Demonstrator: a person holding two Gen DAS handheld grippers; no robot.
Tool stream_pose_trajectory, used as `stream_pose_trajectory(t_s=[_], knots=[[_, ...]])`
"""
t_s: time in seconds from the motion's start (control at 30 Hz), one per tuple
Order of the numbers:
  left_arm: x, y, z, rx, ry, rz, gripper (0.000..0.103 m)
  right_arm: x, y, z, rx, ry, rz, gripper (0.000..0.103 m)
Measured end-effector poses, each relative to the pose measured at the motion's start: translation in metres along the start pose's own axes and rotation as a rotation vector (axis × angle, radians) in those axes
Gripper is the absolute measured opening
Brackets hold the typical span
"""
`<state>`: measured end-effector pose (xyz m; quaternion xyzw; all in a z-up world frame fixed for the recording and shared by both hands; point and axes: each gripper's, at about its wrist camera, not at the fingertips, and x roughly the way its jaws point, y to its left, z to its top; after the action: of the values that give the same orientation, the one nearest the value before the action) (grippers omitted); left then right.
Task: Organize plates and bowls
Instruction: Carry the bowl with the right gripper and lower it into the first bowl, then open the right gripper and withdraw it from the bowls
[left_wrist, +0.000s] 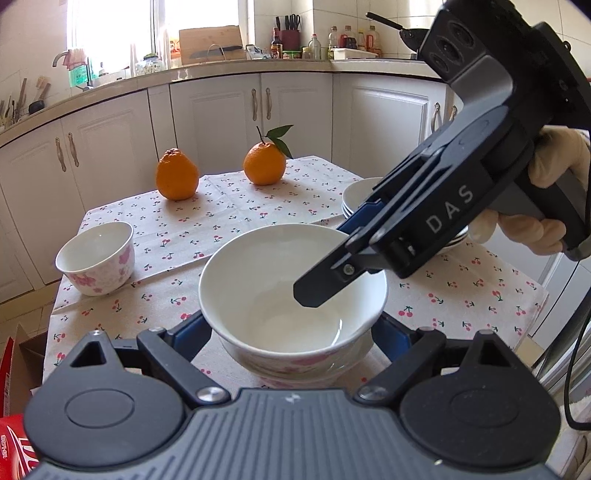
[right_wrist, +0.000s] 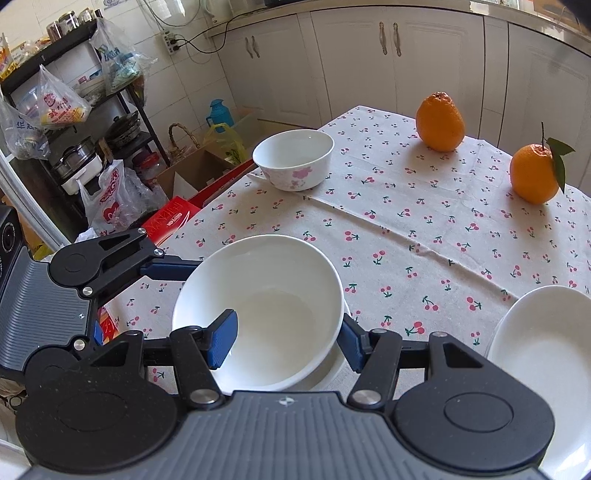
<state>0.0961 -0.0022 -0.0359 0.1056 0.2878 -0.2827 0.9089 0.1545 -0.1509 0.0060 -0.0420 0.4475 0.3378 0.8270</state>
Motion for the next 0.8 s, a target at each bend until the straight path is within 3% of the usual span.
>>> stream_pose_trajectory(t_s=[0.53, 0.8], knots=[[0.0091, 0.0027, -0.001, -0.01, 0.022, -0.019, 0.093, 0.0043, 0.0002, -0.0028, -0.011, 0.015, -0.014, 0.067], [0.0069, 0.0027, -0.0033, 0.004, 0.017, -0.025, 0.095, 0.0023, 0.0026, -0.0005, -0.014, -0.006, -0.022, 0.084]])
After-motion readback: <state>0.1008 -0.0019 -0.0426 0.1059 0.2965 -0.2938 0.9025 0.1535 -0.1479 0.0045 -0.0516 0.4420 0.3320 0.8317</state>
